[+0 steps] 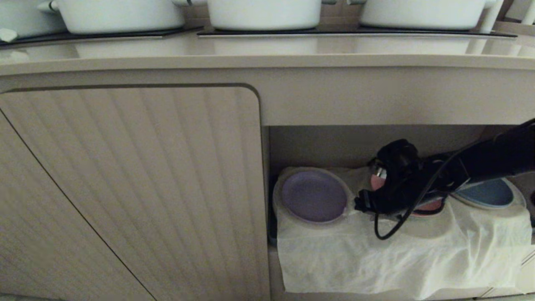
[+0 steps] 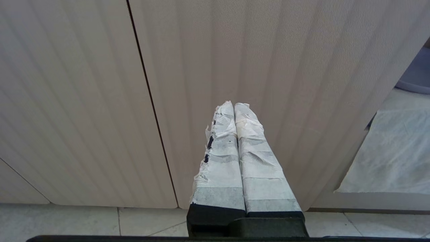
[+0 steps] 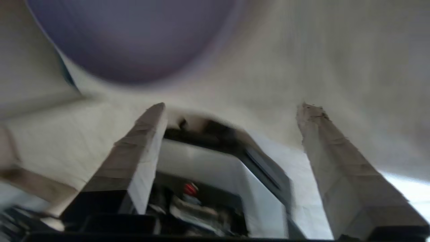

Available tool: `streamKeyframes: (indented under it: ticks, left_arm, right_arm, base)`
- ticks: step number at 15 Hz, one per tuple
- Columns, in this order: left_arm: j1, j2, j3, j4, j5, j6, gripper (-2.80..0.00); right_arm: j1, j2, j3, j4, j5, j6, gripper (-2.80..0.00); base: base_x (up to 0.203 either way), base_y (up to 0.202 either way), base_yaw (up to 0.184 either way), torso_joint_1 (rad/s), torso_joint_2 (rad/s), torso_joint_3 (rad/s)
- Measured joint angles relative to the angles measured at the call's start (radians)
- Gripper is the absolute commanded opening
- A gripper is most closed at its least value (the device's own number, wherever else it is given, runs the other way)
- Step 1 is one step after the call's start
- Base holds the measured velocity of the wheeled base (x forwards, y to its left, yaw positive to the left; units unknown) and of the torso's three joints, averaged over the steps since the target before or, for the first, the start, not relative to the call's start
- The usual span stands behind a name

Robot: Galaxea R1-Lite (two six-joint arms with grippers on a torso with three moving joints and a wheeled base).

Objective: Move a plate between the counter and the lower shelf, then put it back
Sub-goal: Pick up the plate in the cupboard

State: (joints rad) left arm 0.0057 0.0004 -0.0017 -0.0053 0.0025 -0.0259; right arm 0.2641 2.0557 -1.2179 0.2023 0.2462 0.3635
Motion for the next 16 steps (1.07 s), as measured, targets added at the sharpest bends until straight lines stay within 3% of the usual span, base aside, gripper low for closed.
streamKeyframes:
  ticks: [2,16]
  left_arm:
    - [0.0,0.0,0.0,0.0,0.001,0.001,-2.8]
    - [0.0,0.0,0.0,0.0,0.0,0.0,-2.8]
  right_arm:
    - [0.004,0.028,-0.051,-0.007,-0.001,0.046,0.0]
    - [0.048,0.144,-0.148,-0.113,-0.058,0.125,0.0]
  base:
    - [0.0,0.0,0.0,0.0,0.0,0.0]
    - [0.0,0.0,0.0,0.0,0.0,0.0]
